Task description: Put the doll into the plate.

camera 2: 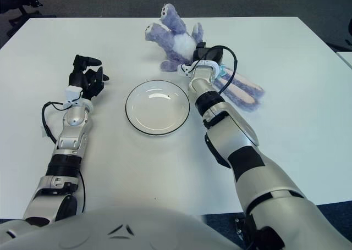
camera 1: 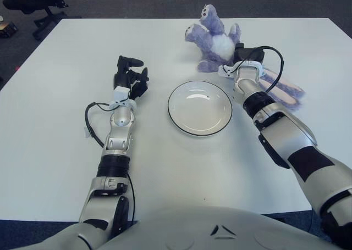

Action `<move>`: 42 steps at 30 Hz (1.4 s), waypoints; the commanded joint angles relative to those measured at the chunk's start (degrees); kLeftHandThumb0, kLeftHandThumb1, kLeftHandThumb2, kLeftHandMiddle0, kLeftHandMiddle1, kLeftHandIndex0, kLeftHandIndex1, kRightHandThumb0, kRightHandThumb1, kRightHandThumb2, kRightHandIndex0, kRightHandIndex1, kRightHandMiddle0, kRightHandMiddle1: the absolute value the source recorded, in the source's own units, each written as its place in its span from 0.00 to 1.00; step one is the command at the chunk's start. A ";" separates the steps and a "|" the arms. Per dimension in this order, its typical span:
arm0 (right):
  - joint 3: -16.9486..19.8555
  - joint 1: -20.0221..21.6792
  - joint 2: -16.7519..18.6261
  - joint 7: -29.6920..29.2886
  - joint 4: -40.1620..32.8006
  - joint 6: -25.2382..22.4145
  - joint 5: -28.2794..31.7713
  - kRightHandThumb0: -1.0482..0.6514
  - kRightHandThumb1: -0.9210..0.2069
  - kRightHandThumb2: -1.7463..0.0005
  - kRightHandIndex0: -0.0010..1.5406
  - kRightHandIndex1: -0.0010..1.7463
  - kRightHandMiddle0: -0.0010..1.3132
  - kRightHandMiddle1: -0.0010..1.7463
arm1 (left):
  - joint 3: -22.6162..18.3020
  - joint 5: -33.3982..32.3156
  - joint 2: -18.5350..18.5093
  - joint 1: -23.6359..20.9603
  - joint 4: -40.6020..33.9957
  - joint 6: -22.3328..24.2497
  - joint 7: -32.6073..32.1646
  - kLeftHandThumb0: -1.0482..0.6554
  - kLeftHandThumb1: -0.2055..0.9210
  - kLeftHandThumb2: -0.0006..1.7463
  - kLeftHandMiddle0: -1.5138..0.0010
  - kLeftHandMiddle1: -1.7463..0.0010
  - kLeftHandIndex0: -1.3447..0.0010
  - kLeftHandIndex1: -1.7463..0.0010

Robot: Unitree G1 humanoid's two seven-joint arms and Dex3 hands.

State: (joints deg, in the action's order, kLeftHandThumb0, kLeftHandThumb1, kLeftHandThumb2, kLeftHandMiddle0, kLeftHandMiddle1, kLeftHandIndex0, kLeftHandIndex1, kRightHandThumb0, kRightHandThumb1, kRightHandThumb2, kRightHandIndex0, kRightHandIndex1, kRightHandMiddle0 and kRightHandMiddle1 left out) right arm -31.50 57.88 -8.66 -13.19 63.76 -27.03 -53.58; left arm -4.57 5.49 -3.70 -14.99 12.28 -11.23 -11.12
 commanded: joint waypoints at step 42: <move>6.85 -4.59 -6.25 -19.01 -1.95 23.36 12.46 0.66 0.01 0.85 0.47 1.00 0.46 1.00 | -0.25 0.45 0.01 0.07 0.49 -0.64 -0.38 0.41 1.00 0.27 0.56 0.14 0.81 0.03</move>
State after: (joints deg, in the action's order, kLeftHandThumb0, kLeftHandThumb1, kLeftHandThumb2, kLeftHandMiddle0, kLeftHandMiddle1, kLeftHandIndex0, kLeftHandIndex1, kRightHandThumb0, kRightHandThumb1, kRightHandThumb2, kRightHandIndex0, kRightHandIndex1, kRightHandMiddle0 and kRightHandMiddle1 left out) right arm -24.72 54.49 -13.29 -32.13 62.88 -6.68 -41.78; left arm -4.61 5.49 -3.48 -14.99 12.38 -11.32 -11.19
